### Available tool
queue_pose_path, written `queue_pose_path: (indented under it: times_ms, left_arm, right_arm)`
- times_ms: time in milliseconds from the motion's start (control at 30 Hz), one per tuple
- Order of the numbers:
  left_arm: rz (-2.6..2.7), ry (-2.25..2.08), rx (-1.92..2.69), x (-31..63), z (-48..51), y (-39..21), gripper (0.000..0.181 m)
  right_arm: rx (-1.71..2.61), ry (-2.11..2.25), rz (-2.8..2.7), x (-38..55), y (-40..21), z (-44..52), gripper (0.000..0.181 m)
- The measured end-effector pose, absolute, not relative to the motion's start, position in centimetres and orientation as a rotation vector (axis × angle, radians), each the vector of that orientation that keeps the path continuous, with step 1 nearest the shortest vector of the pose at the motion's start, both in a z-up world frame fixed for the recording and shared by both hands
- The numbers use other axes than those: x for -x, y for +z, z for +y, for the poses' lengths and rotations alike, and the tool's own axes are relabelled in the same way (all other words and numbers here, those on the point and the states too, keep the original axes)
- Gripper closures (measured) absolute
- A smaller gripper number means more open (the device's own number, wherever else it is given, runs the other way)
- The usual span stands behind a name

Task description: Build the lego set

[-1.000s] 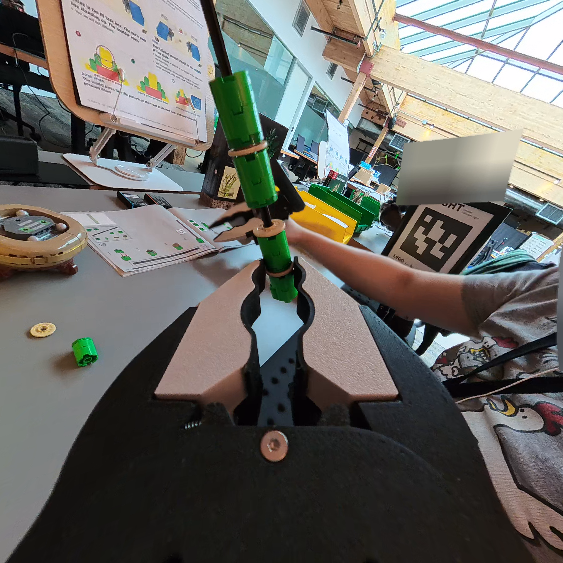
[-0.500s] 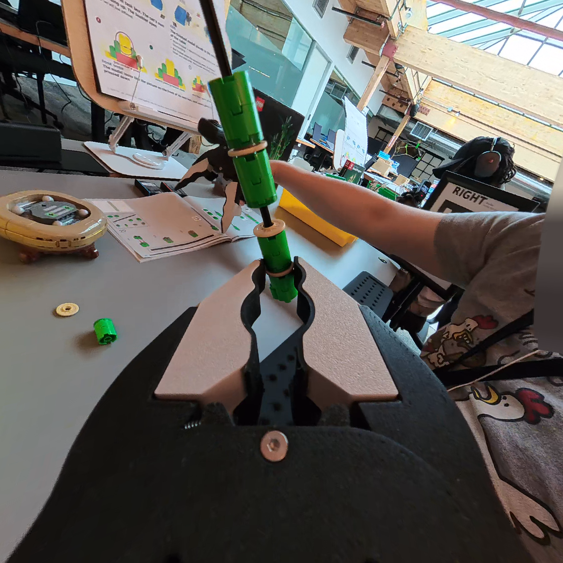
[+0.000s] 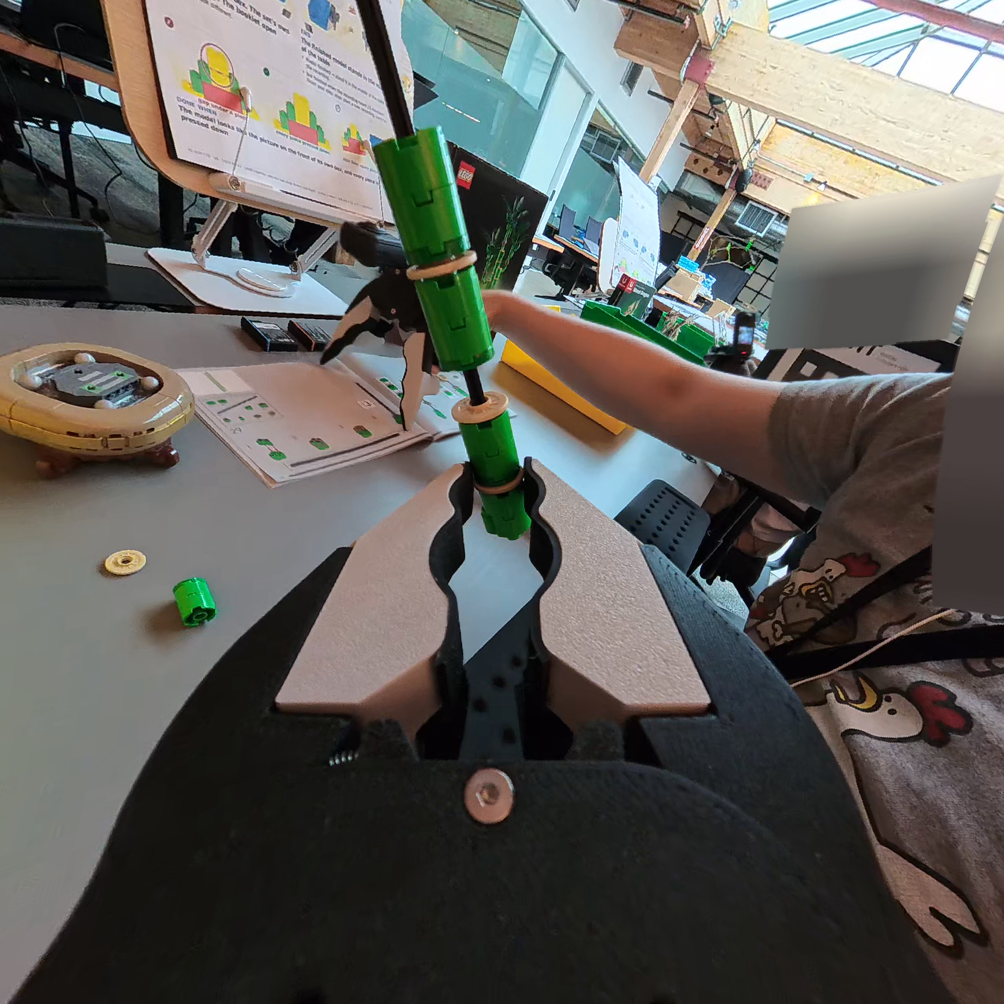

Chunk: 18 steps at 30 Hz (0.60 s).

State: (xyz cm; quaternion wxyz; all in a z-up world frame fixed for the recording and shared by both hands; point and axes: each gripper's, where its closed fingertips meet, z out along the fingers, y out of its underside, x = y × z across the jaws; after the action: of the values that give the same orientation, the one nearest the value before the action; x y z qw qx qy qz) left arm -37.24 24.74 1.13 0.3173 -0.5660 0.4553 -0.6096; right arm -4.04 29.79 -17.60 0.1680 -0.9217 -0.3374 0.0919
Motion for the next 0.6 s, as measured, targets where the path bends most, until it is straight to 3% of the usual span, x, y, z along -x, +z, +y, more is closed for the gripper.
queue_pose_path:
  times_ms: [33,200,333,367,467,600]
  left_arm:
    - [1.195,-1.61,1.489,37.2,24.8,1.1,0.166]
    - [1.18,-1.64,1.479,36.6,25.1,1.2,0.166]
    - [1.24,-1.703,1.513,34.5,23.6,0.4,0.166]
    - [1.284,-1.72,1.527,33.6,22.6,-0.1,0.166]
    - [1.392,-1.83,1.496,30.0,18.8,-0.7,0.167]
    - [1.527,-1.939,1.389,25.7,13.5,-0.5,0.167]
  right_arm:
    - [2.621,0.288,-0.93,4.5,-17.4,29.6,0.031]
    - [2.522,0.273,-0.791,5.7,-15.0,28.8,0.03]
    - [2.218,0.246,-0.634,8.8,-8.8,25.4,0.032]
    - [2.157,0.288,-0.578,10.2,-7.1,23.8,0.042]
    - [1.953,0.626,-0.404,16.4,-2.2,19.2,0.105]
    - [1.794,0.953,-0.245,21.9,2.0,16.5,0.117]
